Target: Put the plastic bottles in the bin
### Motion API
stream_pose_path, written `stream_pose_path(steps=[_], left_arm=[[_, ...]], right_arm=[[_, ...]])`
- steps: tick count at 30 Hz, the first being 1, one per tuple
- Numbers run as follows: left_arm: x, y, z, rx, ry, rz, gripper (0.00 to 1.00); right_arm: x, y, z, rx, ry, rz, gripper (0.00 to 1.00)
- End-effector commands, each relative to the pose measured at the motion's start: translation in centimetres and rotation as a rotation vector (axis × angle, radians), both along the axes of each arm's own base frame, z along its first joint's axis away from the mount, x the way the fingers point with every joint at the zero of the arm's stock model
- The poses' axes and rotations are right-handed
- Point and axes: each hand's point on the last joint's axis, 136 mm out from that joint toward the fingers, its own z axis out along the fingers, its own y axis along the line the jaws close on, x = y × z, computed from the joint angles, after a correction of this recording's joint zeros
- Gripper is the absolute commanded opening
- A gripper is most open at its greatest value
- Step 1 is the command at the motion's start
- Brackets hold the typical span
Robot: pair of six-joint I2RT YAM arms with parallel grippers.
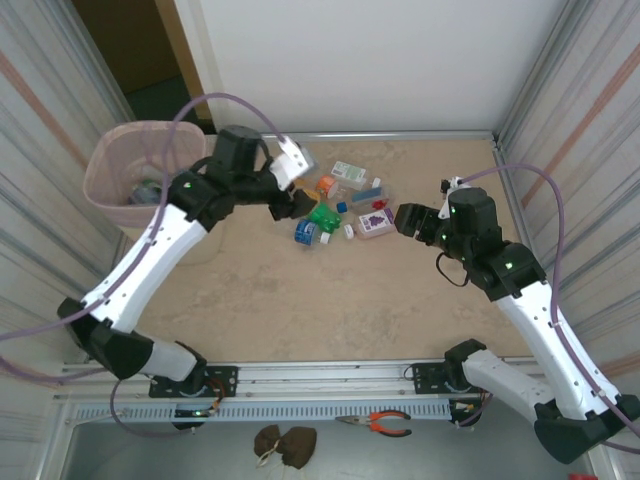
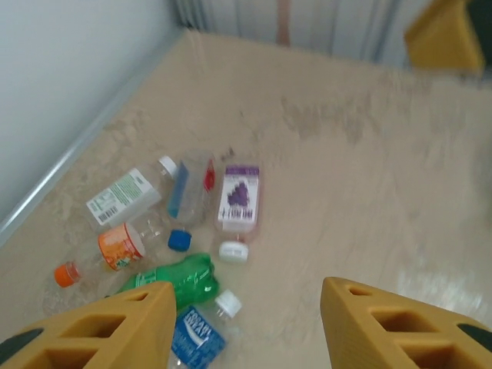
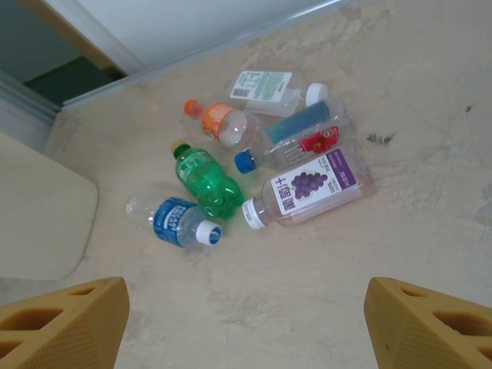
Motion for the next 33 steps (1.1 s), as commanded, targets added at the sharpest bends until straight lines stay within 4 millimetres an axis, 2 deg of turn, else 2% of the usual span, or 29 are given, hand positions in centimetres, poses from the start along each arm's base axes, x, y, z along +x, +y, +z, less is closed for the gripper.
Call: stream_pose_path(steps=[1,7,11,20,24,33], left_arm=[[-0.1,0.6,-6.0,0.249,-0.074,-0.178,0.56],[-0.4,0.5,-11.9,0.394,-0.113,-0.395,0.66],[0.9,1.2,-15.5,0.504,-0.143,-0.453,0.71],[5.2,1.3,-20.5,0.561,-0.157,-0.44,0.8],[6.9,1.3,-21.9,0.552,-0.15,-0.427,0.82],[7.3,1.0,-24.9,0.556,-0.08,-0.463,0.81]], right_arm=[[-0.4,-0.7,1.1,0.016,-0.017,-0.026,0.79],[-0.5,-1.0,0.9,0.003,-0.013,-0.037,0.79],[-0.5,-1.2,0.8,-0.004,-0.009,-0.045,0.79],[0.0,-1.3,-0.1,-0.02,0.01,-0.061,0.79],[0.2,-1.3,-0.6,-0.021,0.016,-0.062,0.79],[0.8,-1.5,-1.6,-0.023,0.038,-0.075,0.79]])
